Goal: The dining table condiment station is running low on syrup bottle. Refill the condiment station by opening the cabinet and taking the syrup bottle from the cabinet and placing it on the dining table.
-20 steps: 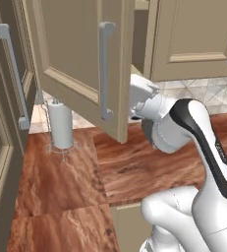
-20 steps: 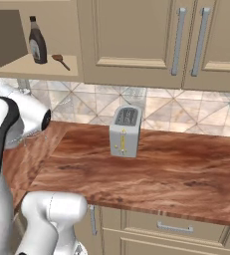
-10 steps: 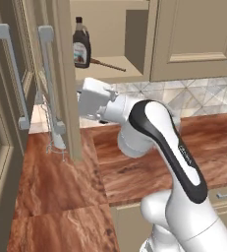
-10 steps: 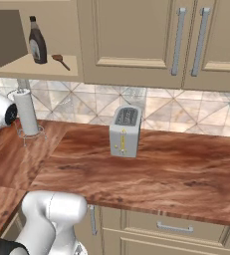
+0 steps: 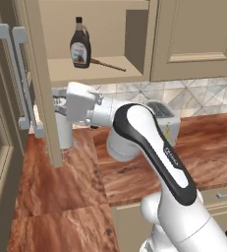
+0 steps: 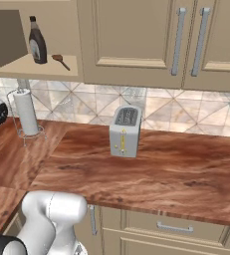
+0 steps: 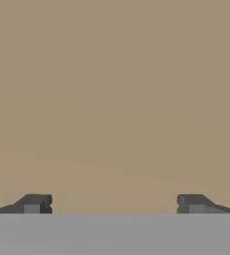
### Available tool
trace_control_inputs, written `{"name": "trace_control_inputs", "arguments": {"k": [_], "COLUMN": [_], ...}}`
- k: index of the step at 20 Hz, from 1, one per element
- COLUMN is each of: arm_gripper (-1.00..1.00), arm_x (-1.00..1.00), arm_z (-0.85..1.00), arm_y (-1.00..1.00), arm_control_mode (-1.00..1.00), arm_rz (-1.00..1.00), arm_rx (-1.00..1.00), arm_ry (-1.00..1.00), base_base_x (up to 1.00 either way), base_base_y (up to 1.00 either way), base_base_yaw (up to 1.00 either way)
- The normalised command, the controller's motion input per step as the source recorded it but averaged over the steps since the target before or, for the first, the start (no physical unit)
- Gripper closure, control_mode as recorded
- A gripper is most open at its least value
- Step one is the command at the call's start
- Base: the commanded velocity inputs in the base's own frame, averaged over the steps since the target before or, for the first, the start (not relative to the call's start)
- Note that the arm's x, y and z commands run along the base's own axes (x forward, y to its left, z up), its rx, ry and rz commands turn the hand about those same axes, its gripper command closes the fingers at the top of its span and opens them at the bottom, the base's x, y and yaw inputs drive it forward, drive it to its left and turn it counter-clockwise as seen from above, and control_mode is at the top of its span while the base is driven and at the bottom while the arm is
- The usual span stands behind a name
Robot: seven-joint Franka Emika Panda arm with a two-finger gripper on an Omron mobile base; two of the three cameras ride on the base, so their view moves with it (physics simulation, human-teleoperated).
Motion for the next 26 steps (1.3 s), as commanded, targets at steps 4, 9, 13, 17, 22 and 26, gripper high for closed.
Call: {"name": "trace_control_inputs", "arguments": {"k": [4, 9, 13, 17, 22, 26], "arm_gripper": [-1.0, -1.0, -1.0, -1.0, -1.0, -1.0], "arm_x": [-0.17, -0.09, 0.03, 0.11, 0.26, 0.35], "arm_z": [0.08, 0.37, 0.34, 0.21, 0.01, 0.0], "arm_y": [-0.44, -0.71, -0.61, -0.51, -0.42, -0.27], "arm_control_mode": [-1.0, -1.0, -1.0, -1.0, -1.0, -1.0], "arm_rz": [-0.05, -0.16, -0.23, -0.29, -0.31, -0.29], "arm_rx": [-0.11, -0.21, -0.28, -0.28, -0.32, -0.35], "arm_ry": [-0.12, -0.2, -0.19, -0.2, -0.19, -0.28], "base_base_x": [0.0, 0.0, 0.0, 0.0, 0.0, 0.0], "base_base_y": [0.0, 0.0, 0.0, 0.0, 0.0, 0.0], "base_base_yaw": [0.0, 0.0, 0.0, 0.0, 0.0, 0.0]}}
